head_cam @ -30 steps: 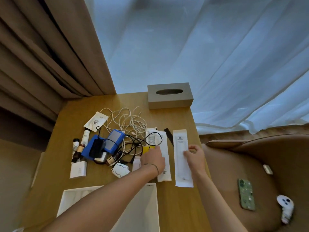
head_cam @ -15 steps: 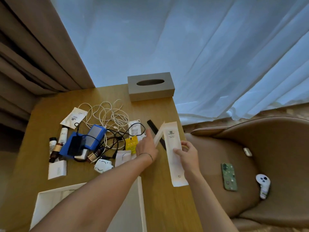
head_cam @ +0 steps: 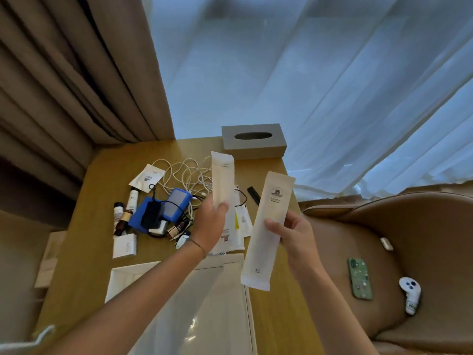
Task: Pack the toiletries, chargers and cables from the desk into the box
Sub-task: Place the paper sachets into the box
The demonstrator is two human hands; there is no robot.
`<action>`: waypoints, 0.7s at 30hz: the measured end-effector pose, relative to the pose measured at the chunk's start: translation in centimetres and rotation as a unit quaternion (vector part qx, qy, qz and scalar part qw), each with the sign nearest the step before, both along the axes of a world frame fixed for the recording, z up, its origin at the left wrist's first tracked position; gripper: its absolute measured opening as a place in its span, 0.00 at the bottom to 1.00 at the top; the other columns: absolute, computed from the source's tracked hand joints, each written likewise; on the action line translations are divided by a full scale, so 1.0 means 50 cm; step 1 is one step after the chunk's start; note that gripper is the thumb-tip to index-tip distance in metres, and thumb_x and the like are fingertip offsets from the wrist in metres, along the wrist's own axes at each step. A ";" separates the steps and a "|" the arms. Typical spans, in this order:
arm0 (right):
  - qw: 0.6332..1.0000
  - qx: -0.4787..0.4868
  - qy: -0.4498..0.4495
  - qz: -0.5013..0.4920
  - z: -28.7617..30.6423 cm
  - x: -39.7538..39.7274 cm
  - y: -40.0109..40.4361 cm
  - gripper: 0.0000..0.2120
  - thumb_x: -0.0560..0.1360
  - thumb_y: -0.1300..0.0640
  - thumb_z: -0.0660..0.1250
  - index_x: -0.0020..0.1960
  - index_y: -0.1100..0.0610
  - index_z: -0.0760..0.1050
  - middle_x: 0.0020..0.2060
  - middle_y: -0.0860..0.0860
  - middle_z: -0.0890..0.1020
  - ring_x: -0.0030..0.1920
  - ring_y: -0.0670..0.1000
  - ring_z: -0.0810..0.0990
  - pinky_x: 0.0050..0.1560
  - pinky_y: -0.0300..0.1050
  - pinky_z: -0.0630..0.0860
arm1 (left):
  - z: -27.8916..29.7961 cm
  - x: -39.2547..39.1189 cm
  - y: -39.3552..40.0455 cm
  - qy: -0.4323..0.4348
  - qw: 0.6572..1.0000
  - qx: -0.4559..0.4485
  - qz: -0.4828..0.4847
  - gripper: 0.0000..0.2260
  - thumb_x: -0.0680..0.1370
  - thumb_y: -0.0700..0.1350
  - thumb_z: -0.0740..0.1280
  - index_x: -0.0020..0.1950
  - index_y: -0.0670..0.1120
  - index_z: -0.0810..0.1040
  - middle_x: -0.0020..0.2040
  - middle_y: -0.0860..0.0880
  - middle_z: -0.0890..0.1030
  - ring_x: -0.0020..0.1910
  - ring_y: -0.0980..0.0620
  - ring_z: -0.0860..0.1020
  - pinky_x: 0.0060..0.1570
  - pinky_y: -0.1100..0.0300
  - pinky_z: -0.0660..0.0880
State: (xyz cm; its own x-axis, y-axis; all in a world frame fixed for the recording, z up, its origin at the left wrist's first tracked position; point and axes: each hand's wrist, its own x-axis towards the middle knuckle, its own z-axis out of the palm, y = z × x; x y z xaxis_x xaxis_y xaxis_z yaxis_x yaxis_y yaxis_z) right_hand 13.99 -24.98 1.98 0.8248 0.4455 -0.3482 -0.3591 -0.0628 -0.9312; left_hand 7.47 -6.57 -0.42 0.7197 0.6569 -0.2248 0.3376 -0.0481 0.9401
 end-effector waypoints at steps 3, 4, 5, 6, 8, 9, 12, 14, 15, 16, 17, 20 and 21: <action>0.999 0.008 -0.011 0.043 0.023 -0.059 0.028 0.12 0.74 0.64 0.74 0.56 0.57 0.84 0.50 0.51 0.88 0.50 0.51 0.87 0.45 0.40 0.81 | 0.019 -0.087 0.035 -0.023 0.999 -0.013 0.033 0.10 0.81 0.40 0.62 0.61 0.51 0.71 0.48 0.55 0.77 0.47 0.59 0.76 0.37 0.70 0.71; 0.998 0.006 -0.010 0.058 0.026 -0.081 0.037 0.13 0.74 0.65 0.74 0.58 0.58 0.83 0.51 0.52 0.88 0.51 0.51 0.87 0.45 0.40 0.81 | 0.021 -0.116 0.047 -0.026 0.998 -0.023 0.043 0.10 0.81 0.40 0.62 0.61 0.50 0.71 0.48 0.55 0.77 0.48 0.58 0.76 0.39 0.68 0.72; 0.997 0.000 -0.008 0.072 0.025 -0.105 0.046 0.13 0.74 0.65 0.73 0.59 0.59 0.82 0.52 0.53 0.88 0.52 0.51 0.87 0.45 0.40 0.81 | 0.023 -0.144 0.057 -0.031 0.997 -0.039 0.052 0.11 0.81 0.40 0.62 0.62 0.50 0.71 0.49 0.55 0.77 0.49 0.56 0.77 0.41 0.65 0.73; 0.996 -0.011 -0.007 0.085 0.022 -0.129 0.055 0.14 0.74 0.66 0.73 0.60 0.60 0.82 0.52 0.53 0.88 0.52 0.51 0.87 0.46 0.41 0.81 | 0.025 -0.171 0.068 -0.036 0.996 -0.053 0.062 0.12 0.82 0.40 0.62 0.63 0.50 0.72 0.50 0.54 0.78 0.50 0.55 0.77 0.43 0.62 0.74; 0.993 -0.039 -0.011 0.110 0.006 -0.178 0.078 0.14 0.74 0.66 0.74 0.59 0.58 0.82 0.53 0.51 0.88 0.53 0.50 0.86 0.47 0.41 0.82 | 0.027 -0.224 0.090 -0.038 0.994 -0.056 0.081 0.13 0.82 0.41 0.62 0.65 0.51 0.72 0.52 0.54 0.78 0.51 0.57 0.77 0.43 0.62 0.73; 0.991 -0.052 -0.013 0.121 -0.006 -0.202 0.089 0.14 0.74 0.67 0.74 0.58 0.56 0.83 0.53 0.49 0.88 0.53 0.49 0.86 0.48 0.41 0.82 | 0.027 -0.249 0.099 -0.039 0.994 -0.053 0.091 0.13 0.82 0.41 0.63 0.65 0.51 0.72 0.52 0.54 0.78 0.50 0.58 0.77 0.43 0.63 0.73; 0.984 -0.092 -0.021 0.151 -0.051 -0.260 0.116 0.14 0.75 0.67 0.73 0.55 0.51 0.83 0.51 0.47 0.88 0.52 0.46 0.86 0.51 0.43 0.82 | 0.022 -0.319 0.125 -0.033 0.990 -0.055 0.124 0.11 0.81 0.40 0.64 0.64 0.49 0.74 0.52 0.53 0.79 0.51 0.54 0.78 0.46 0.59 0.75; 0.978 -0.132 -0.020 0.162 -0.087 -0.289 0.127 0.13 0.75 0.65 0.73 0.57 0.52 0.83 0.52 0.47 0.88 0.53 0.47 0.86 0.55 0.49 0.82 | 0.018 -0.358 0.138 -0.023 0.988 -0.063 0.141 0.12 0.81 0.40 0.64 0.65 0.46 0.74 0.56 0.49 0.80 0.54 0.50 0.78 0.51 0.55 0.76; 0.975 -0.152 -0.016 0.163 -0.105 -0.302 0.131 0.14 0.75 0.65 0.74 0.58 0.53 0.83 0.53 0.48 0.87 0.54 0.49 0.86 0.58 0.52 0.81 | 0.017 -0.376 0.143 -0.021 0.987 -0.065 0.147 0.12 0.82 0.41 0.63 0.66 0.45 0.74 0.58 0.48 0.80 0.54 0.50 0.78 0.50 0.56 0.76; 0.972 -0.170 -0.011 0.164 -0.123 -0.312 0.135 0.14 0.74 0.64 0.74 0.58 0.54 0.83 0.53 0.49 0.87 0.54 0.50 0.85 0.59 0.54 0.81 | 0.015 -0.391 0.146 -0.020 0.986 -0.067 0.152 0.13 0.82 0.41 0.63 0.66 0.45 0.74 0.58 0.48 0.80 0.53 0.51 0.78 0.48 0.58 0.75; 0.968 -0.187 -0.007 0.166 -0.140 -0.322 0.138 0.14 0.74 0.64 0.74 0.58 0.55 0.83 0.53 0.49 0.87 0.55 0.50 0.85 0.59 0.55 0.81 | 0.013 -0.406 0.148 -0.018 0.985 -0.070 0.157 0.12 0.82 0.41 0.63 0.65 0.46 0.75 0.57 0.49 0.80 0.53 0.53 0.78 0.45 0.61 0.74; 0.952 -0.245 0.010 0.184 -0.183 -0.344 0.146 0.15 0.74 0.62 0.74 0.61 0.56 0.82 0.55 0.49 0.86 0.57 0.52 0.84 0.60 0.54 0.81 | 0.008 -0.442 0.148 -0.006 0.983 -0.087 0.161 0.11 0.82 0.42 0.64 0.64 0.47 0.75 0.55 0.52 0.81 0.54 0.54 0.79 0.42 0.62 0.73; 0.947 -0.260 0.022 0.188 -0.196 -0.348 0.147 0.15 0.75 0.62 0.74 0.61 0.56 0.82 0.56 0.49 0.85 0.57 0.53 0.83 0.61 0.55 0.80 | 0.007 -0.452 0.147 0.000 0.983 -0.092 0.158 0.11 0.82 0.43 0.64 0.65 0.47 0.75 0.56 0.51 0.80 0.54 0.53 0.79 0.43 0.61 0.74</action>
State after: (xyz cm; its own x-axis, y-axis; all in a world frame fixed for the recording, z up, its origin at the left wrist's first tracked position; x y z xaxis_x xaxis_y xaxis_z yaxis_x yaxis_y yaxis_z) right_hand -3.42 -17.62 -7.82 0.6219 0.4633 -0.6313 -0.2586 -0.6395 -0.7240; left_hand -15.13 0.78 -0.08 0.4857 0.7962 -0.3609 0.3083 0.2303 0.9230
